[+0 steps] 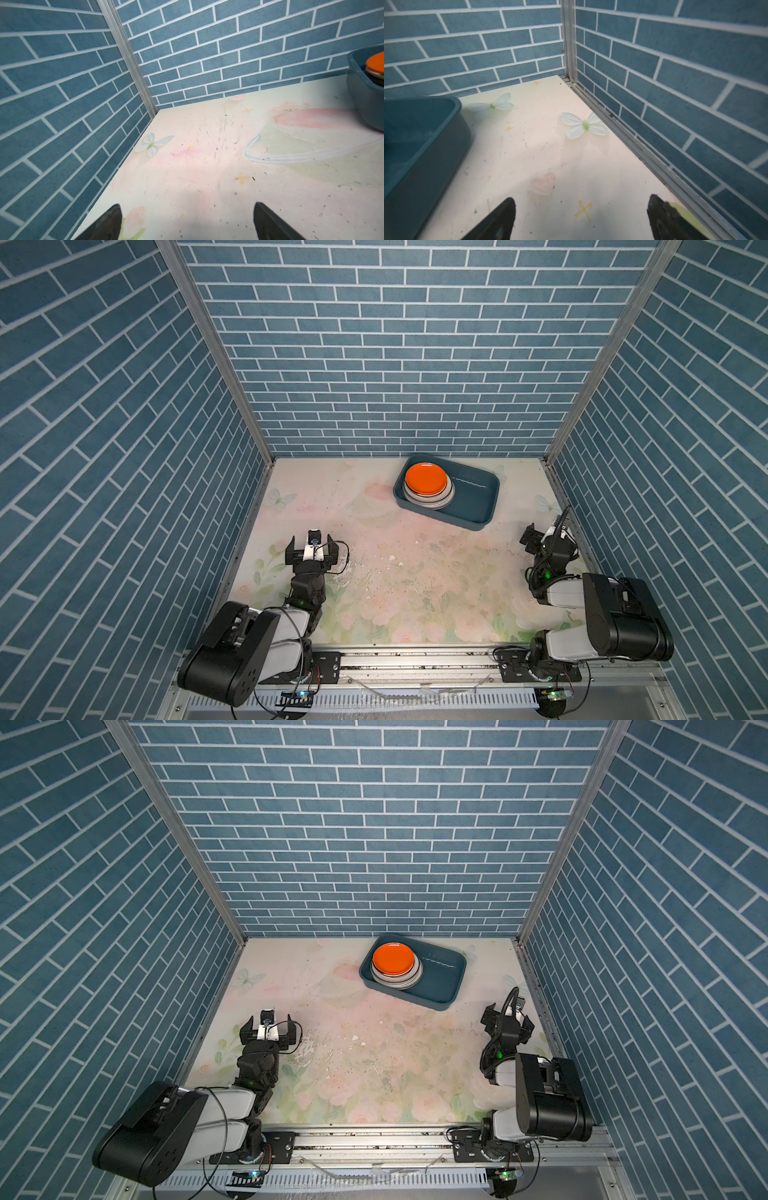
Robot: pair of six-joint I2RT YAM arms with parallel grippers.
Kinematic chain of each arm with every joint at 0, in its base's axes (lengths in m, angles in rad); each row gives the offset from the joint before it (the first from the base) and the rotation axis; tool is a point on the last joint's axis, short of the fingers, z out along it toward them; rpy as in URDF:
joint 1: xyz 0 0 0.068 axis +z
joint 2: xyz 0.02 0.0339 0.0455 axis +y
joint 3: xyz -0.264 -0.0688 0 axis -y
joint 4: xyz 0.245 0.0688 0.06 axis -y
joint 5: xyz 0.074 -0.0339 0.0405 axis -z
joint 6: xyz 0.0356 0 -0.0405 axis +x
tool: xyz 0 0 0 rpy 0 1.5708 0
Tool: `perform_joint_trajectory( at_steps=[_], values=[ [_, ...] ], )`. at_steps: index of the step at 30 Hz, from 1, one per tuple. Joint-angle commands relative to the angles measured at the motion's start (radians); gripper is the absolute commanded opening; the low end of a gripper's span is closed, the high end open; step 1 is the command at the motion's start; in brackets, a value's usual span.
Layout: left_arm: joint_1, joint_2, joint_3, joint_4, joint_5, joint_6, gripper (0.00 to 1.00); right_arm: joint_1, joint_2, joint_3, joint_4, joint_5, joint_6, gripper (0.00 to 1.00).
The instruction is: Place the plates into the plastic bin on the countertop
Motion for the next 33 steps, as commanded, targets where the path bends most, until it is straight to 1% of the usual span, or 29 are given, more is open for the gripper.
perform_joint_trajectory(
  at_steps=[1,3,5,6,8,9,11,13,15,17,18,19,21,23,26,28,29,30,33],
  values=[
    [0.006,0.040,0.017,0.108,0.028,0.043,1.00,-0.013,0.036,0.028,0.005,-0.125,-0.007,0.99],
    [0.009,0.072,0.005,0.171,0.022,0.051,1.00,-0.015,0.121,0.032,0.113,-0.177,-0.030,0.99],
    [0.009,0.090,0.009,0.190,0.016,0.058,1.00,-0.015,0.089,0.056,0.008,-0.168,-0.022,0.99],
    [0.009,0.089,0.013,0.179,0.022,0.060,1.00,-0.014,0.109,0.043,0.073,-0.186,-0.031,0.99],
    [0.009,0.088,0.019,0.169,0.023,0.062,1.00,-0.015,0.093,0.045,0.036,-0.164,-0.023,0.99],
    [0.009,0.089,0.024,0.164,0.022,0.061,1.00,-0.015,0.103,0.044,0.057,-0.168,-0.026,0.99],
    [0.009,0.088,0.037,0.136,0.028,0.063,0.99,-0.016,0.098,0.050,0.036,-0.158,-0.027,0.99],
    [0.023,0.090,0.059,0.089,0.053,0.034,1.00,-0.013,0.098,0.048,0.038,-0.159,-0.028,0.99],
    [0.047,0.150,0.075,0.114,0.103,0.008,1.00,-0.014,0.099,0.038,0.061,-0.158,-0.026,0.99],
    [0.049,0.255,0.088,0.197,0.096,0.010,0.99,-0.013,0.100,0.026,0.085,-0.151,-0.022,0.99],
    [0.052,0.297,0.109,0.199,0.115,0.013,1.00,-0.014,0.100,0.025,0.083,-0.149,-0.023,0.99],
    [0.060,0.307,0.116,0.197,0.132,0.017,1.00,-0.013,0.100,0.028,0.080,-0.147,-0.023,0.99],
    [0.080,0.320,0.124,0.196,0.114,-0.019,1.00,-0.012,0.100,0.027,0.080,-0.146,-0.023,0.99],
    [0.079,0.308,0.152,0.139,0.099,-0.020,1.00,-0.013,0.099,0.027,0.080,-0.144,-0.022,0.99],
    [0.115,0.265,0.238,-0.085,0.107,-0.064,1.00,-0.013,0.100,0.027,0.082,-0.147,-0.022,0.99],
    [0.170,0.246,0.327,-0.286,0.149,-0.132,1.00,-0.012,0.100,0.024,0.086,-0.151,-0.023,0.99],
    [0.205,0.241,0.340,-0.325,0.190,-0.160,1.00,-0.012,0.101,0.025,0.085,-0.148,-0.023,0.99],
    [0.228,0.238,0.331,-0.311,0.228,-0.174,0.99,-0.013,0.099,0.029,0.075,-0.150,-0.024,0.99],
    [0.228,0.239,0.330,-0.307,0.224,-0.172,1.00,-0.013,0.098,0.052,0.032,-0.161,-0.028,0.99]
  ],
)
